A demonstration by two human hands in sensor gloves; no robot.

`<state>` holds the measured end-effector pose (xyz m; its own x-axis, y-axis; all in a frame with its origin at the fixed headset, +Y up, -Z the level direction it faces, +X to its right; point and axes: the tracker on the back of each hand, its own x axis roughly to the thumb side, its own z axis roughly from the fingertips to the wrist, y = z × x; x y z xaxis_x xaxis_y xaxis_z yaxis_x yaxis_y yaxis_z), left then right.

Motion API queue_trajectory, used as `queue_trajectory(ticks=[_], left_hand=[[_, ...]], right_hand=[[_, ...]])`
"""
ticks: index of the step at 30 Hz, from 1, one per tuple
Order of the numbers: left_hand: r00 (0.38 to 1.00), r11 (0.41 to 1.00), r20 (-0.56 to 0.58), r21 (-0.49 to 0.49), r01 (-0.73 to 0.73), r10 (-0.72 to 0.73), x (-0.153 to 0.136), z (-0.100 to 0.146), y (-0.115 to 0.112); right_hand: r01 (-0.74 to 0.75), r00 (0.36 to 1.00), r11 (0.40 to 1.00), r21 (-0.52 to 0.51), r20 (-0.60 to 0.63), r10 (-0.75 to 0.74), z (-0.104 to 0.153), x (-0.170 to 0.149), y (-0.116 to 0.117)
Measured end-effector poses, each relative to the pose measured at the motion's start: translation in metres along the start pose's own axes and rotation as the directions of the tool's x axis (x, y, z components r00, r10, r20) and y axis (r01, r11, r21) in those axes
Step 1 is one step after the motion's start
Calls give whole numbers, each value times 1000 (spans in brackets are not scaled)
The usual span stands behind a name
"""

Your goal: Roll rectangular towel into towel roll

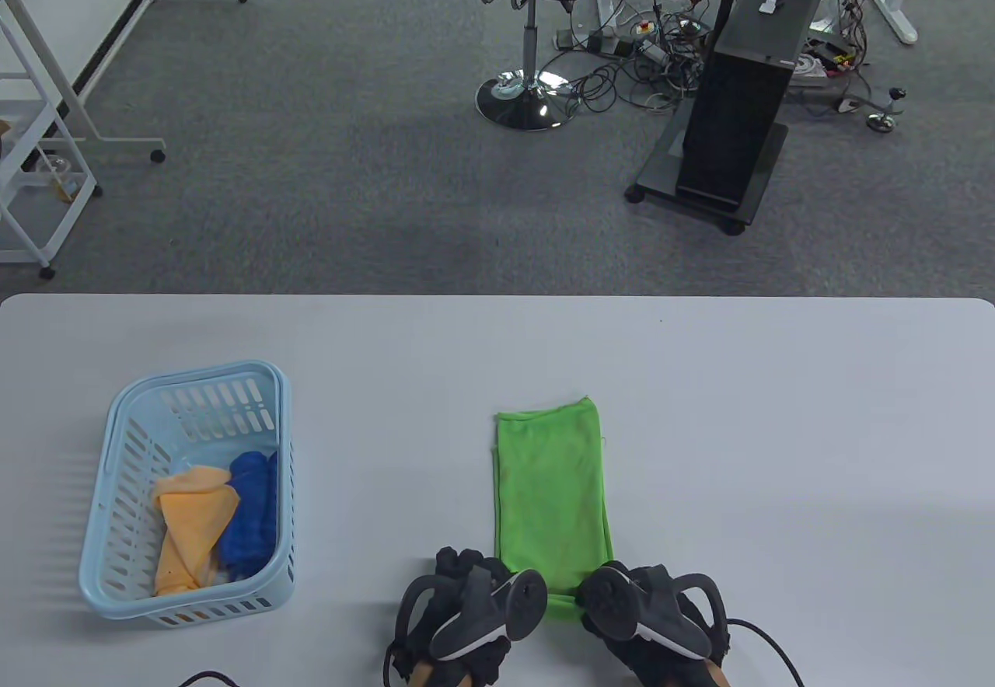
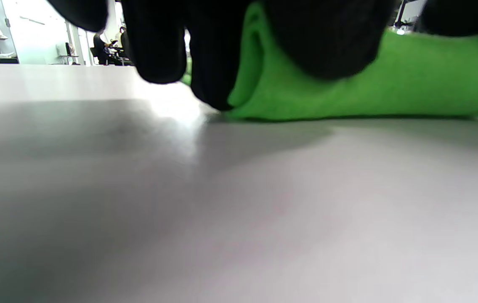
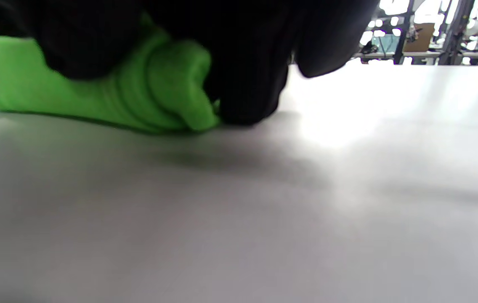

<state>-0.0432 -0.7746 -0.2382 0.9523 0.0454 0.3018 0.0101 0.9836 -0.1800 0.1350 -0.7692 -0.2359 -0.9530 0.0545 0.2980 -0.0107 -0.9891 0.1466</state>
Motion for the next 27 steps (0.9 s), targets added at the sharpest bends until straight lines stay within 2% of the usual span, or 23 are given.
queue_trajectory(ticks=[8, 12, 15, 19, 20, 21, 23, 27], left_hand=[[998, 998, -40, -38, -46, 45, -2, -3, 1], [998, 999, -59, -38, -18, 15, 2, -4, 2], [998, 998, -64, -58, 5, -9, 3, -4, 2], [1000, 1000, -21, 21, 12, -12, 8, -3, 7], [998, 998, -20, 14, 60, -60, 10, -3, 6], [995, 995, -23, -7, 98, -98, 13, -3, 6], [994, 994, -17, -2, 109, -109, 16, -3, 7], [990, 989, -10, -44, 142, -142, 16, -4, 7]], right_hand=[[14, 1000, 1000, -5, -2, -14, 0, -2, -4], [-3, 1000, 998, -59, -30, 1, 0, -3, -5], [25, 999, 999, -35, -33, -26, 0, -1, -5], [33, 999, 996, -79, -36, -36, -2, 0, -5], [18, 999, 994, -111, -37, -22, -2, 0, -5], [-29, 999, 995, -101, -44, 25, -2, 1, -6], [-108, 994, 988, -106, -44, 104, -2, 3, -8], [-148, 989, 988, -37, -17, 147, -1, 9, -4]])
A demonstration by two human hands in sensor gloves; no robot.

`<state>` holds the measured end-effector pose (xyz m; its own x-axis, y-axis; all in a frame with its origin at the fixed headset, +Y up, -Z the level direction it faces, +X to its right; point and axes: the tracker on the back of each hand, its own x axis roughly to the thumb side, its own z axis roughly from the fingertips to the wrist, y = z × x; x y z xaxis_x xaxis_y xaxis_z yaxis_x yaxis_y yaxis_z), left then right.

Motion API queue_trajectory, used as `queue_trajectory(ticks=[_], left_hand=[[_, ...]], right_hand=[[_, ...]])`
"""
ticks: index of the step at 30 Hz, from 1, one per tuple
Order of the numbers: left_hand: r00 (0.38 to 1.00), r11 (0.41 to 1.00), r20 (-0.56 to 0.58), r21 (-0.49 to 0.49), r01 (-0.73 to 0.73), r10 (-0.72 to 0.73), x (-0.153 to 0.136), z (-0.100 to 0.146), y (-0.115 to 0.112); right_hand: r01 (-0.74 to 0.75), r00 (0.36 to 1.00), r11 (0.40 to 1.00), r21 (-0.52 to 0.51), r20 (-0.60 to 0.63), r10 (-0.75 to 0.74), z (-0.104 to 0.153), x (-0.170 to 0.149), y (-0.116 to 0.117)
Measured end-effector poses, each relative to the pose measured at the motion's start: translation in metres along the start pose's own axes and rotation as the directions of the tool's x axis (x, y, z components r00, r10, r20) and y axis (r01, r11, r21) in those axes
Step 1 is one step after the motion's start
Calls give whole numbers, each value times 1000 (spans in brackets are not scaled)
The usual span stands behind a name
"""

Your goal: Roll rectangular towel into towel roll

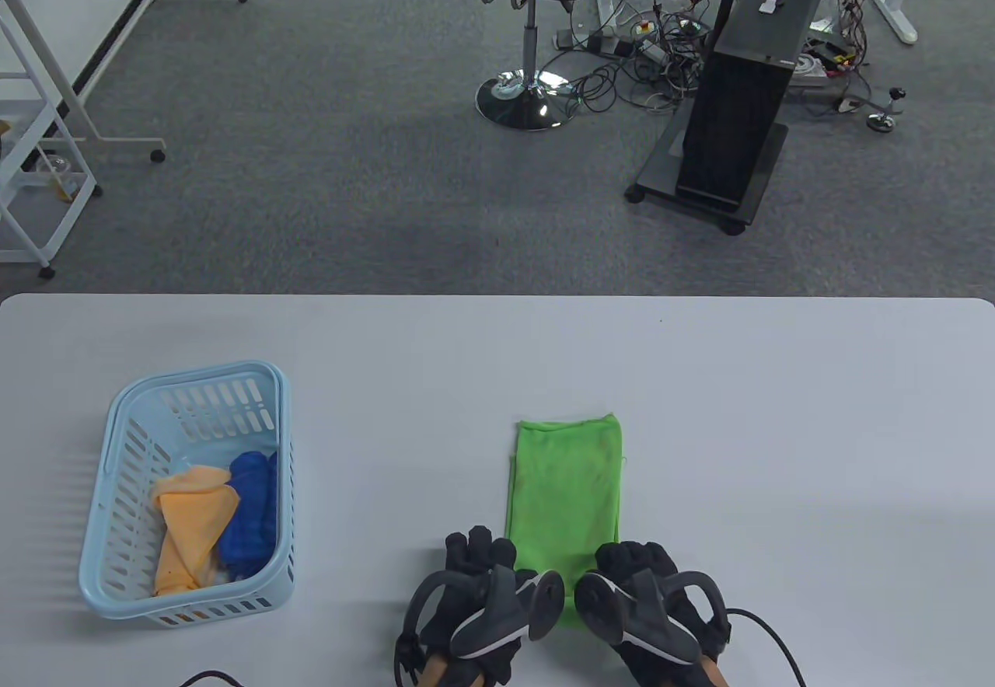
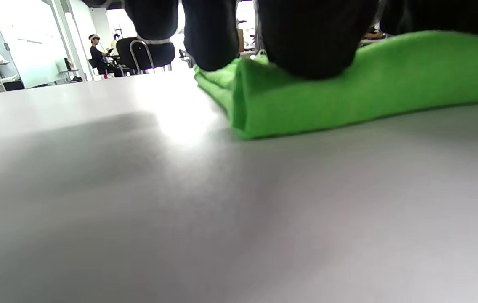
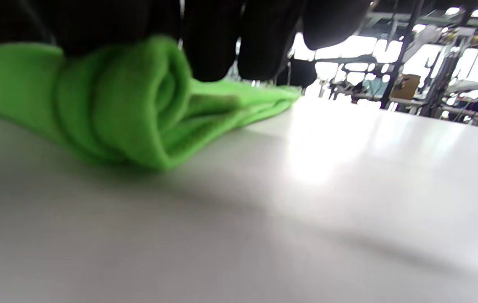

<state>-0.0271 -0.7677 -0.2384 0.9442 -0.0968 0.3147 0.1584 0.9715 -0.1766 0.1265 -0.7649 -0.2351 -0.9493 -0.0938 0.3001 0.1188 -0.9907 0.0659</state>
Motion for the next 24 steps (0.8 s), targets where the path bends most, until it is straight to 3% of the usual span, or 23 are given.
queue_trajectory(ticks=[5, 9, 16, 24], left_hand=[[996, 993, 14, -83, -82, 83, -6, 1, -1], [999, 983, 5, -180, 35, -35, -3, -1, -8], [999, 996, -9, -75, -40, 40, -3, -3, -7], [998, 994, -28, -99, -50, 47, -5, -2, -5]], right_hand=[[85, 996, 994, 68, -5, -84, 0, -6, 1], [42, 999, 988, 147, 10, -44, 0, -7, 5], [77, 997, 985, 156, -20, -75, -3, -7, 4], [133, 991, 983, 125, -22, -131, -5, -12, 5]])
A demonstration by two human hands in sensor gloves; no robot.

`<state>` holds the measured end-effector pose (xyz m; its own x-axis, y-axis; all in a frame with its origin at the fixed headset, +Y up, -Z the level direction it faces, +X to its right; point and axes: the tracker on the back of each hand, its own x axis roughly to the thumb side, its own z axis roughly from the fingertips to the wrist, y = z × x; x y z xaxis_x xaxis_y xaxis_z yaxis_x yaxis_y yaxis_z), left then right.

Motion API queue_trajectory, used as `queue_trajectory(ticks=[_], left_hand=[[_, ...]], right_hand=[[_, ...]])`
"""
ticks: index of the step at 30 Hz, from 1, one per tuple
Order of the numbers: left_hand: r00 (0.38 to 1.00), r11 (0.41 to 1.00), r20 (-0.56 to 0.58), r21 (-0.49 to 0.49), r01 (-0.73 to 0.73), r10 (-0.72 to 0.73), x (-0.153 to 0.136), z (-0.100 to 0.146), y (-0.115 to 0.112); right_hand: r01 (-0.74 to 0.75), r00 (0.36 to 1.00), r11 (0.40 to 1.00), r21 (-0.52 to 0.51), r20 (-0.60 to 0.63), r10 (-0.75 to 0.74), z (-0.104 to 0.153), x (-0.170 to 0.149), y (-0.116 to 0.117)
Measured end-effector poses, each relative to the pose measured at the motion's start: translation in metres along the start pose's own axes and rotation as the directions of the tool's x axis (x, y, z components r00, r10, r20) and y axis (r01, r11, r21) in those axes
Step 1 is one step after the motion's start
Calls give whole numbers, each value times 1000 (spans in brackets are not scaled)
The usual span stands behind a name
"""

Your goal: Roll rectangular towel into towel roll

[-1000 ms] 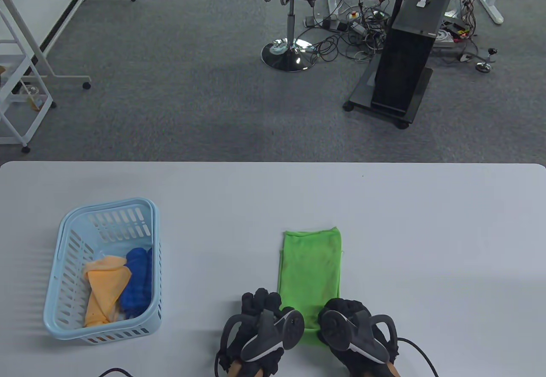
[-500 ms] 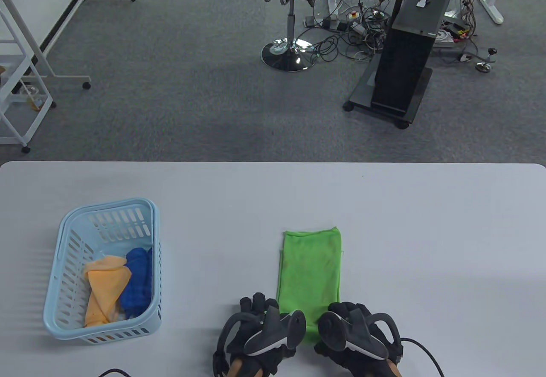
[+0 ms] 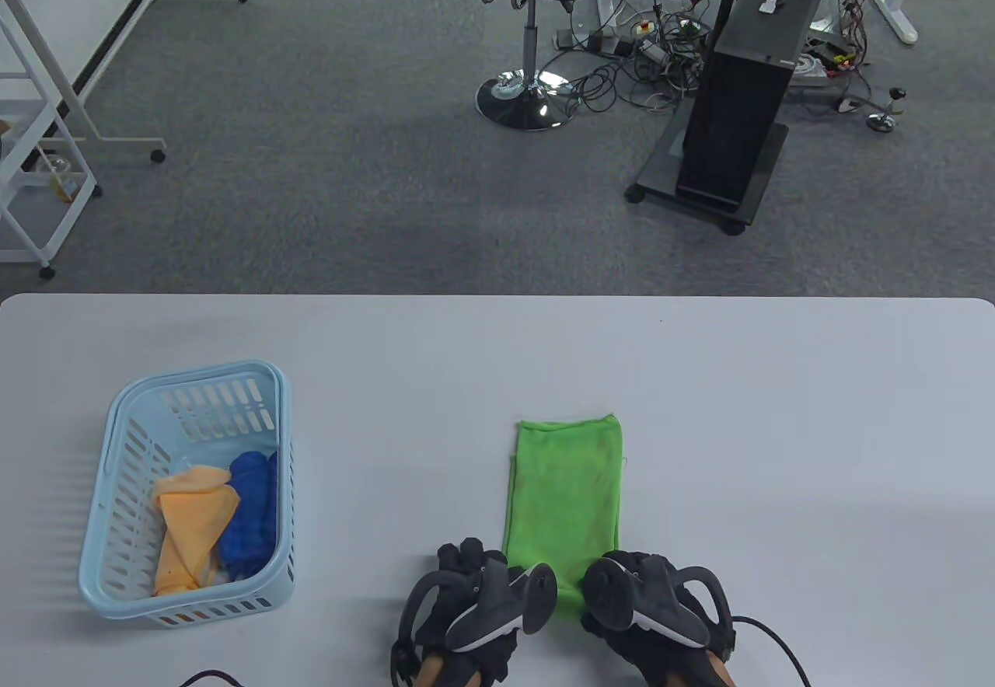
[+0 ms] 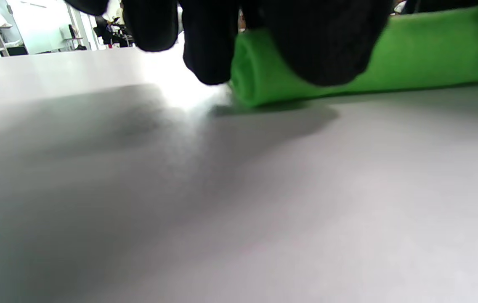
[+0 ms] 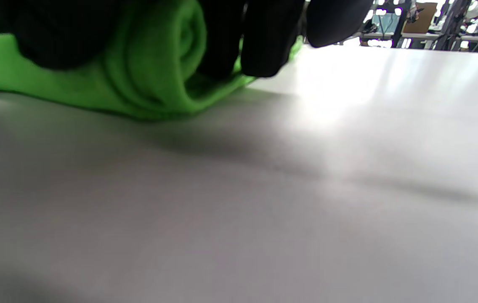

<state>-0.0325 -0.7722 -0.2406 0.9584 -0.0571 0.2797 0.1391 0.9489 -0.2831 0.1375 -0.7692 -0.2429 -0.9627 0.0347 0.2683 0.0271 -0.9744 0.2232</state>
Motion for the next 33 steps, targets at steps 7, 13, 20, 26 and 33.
queue_trajectory(ticks=[7, 13, 20, 26, 33], left_hand=[[998, 999, 33, -7, 44, -44, 5, 6, 2], [997, 997, 30, -8, 77, -77, 10, 2, -4], [999, 997, 5, 60, 48, -48, 8, -3, -4], [1000, 998, 8, 65, -8, 7, 2, -3, -5], [997, 997, 9, 25, -73, 73, -6, -3, -2]], right_hand=[[46, 999, 999, 9, -16, -46, -1, -4, -1], [82, 997, 997, -10, -11, -82, 0, -9, 1], [126, 991, 992, 8, -41, -125, 4, -14, 2], [176, 984, 984, -16, 27, -176, 8, -14, -6], [72, 997, 997, 27, 3, -72, 5, -12, 1]])
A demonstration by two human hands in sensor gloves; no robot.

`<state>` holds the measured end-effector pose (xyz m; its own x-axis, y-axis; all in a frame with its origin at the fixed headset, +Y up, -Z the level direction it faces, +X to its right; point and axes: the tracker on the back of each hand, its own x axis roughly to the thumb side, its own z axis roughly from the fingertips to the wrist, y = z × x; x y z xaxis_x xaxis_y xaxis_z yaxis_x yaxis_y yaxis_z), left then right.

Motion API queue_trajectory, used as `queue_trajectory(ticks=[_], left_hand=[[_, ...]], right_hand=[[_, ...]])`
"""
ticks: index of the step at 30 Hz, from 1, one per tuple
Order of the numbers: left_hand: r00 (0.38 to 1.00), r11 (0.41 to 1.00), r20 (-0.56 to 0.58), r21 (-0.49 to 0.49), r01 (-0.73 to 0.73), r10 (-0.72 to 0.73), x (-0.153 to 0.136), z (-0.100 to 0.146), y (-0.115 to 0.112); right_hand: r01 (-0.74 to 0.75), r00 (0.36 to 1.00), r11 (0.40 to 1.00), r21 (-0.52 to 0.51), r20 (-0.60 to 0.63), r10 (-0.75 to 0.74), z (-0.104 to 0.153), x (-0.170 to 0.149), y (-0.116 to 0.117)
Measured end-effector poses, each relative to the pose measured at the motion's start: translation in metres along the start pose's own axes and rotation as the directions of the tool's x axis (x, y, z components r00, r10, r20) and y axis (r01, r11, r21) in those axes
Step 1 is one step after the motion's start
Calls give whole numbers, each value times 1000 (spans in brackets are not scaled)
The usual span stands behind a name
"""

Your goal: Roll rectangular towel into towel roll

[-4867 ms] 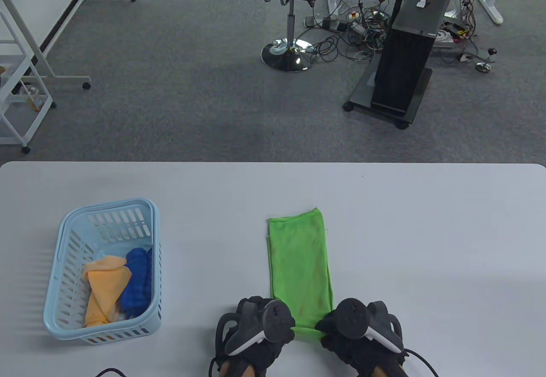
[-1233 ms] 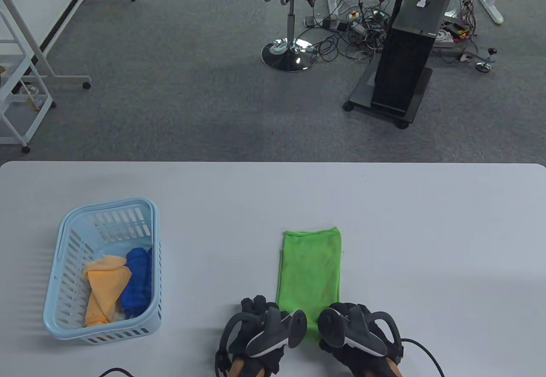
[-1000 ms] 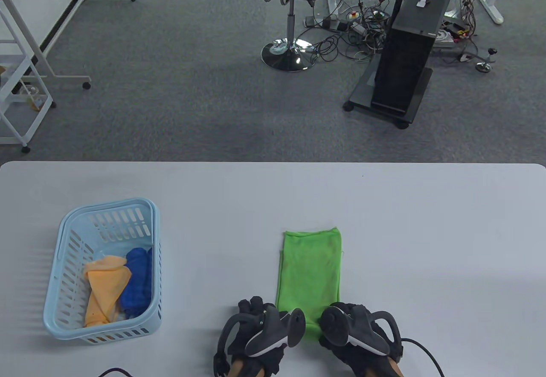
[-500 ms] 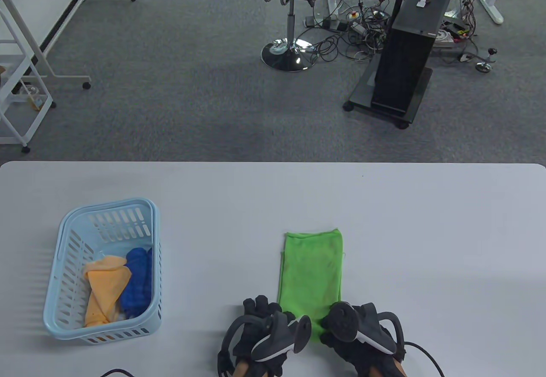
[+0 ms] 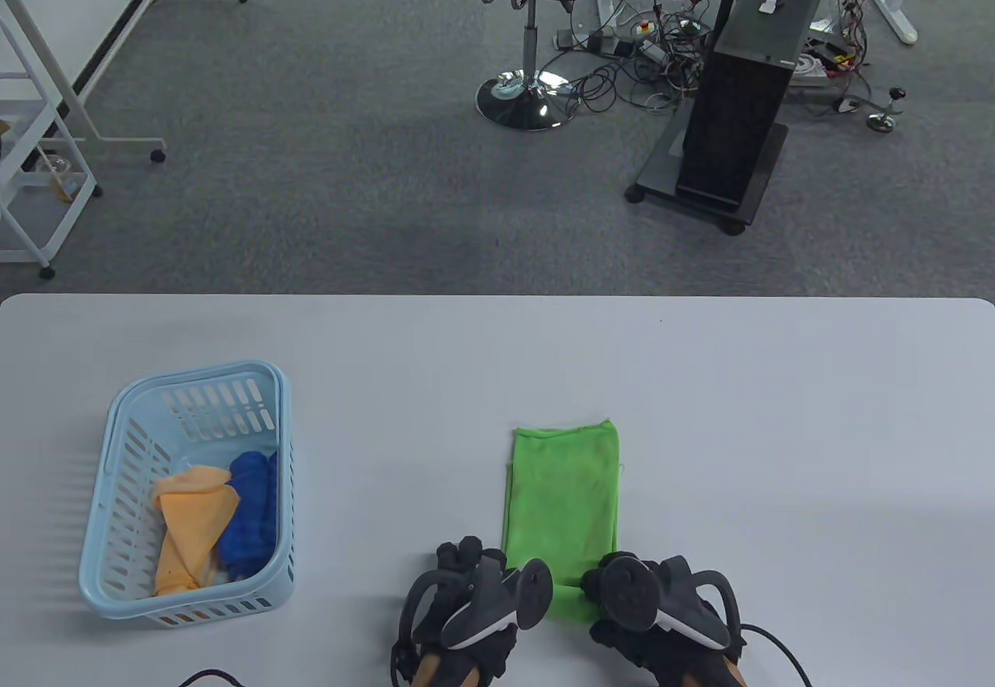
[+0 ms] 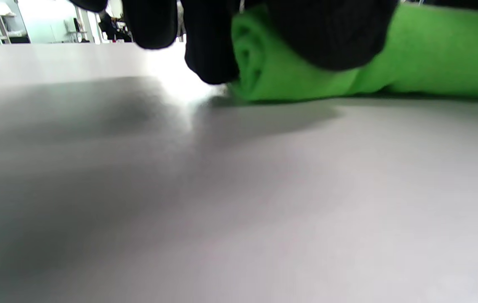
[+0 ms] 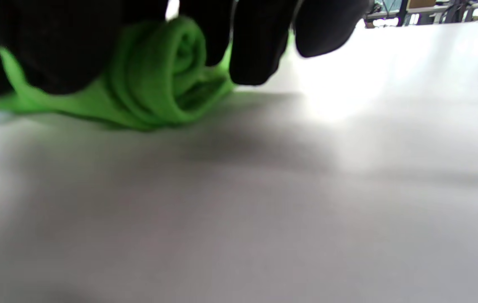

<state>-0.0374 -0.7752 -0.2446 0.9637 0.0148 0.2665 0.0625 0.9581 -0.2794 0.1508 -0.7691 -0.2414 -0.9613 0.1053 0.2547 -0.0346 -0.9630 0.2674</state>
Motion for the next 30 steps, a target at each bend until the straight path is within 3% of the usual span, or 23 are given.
queue_trajectory(ticks=[7, 14, 16, 19, 25, 30], left_hand=[[994, 993, 4, -18, -113, 113, -5, 2, 2], [999, 994, -2, 106, -39, 39, -5, 13, 16], [999, 995, 31, 92, -45, 42, -2, 13, 14], [1000, 999, 22, -23, 23, -22, 1, 8, 4], [990, 988, -3, -66, 140, -141, 9, -1, -4], [998, 998, -16, -8, 64, -64, 7, -2, -2]], right_hand=[[-33, 999, 999, 26, -25, 33, -6, 3, 1], [6, 1000, 999, -31, -29, -7, -7, 2, -2], [27, 999, 999, -34, -26, -27, -7, 0, -3], [43, 999, 998, -37, -26, -44, -8, -1, -3], [92, 995, 995, -37, -36, -94, -8, -5, -2], [70, 997, 994, -84, -14, -72, -3, 1, -7]])
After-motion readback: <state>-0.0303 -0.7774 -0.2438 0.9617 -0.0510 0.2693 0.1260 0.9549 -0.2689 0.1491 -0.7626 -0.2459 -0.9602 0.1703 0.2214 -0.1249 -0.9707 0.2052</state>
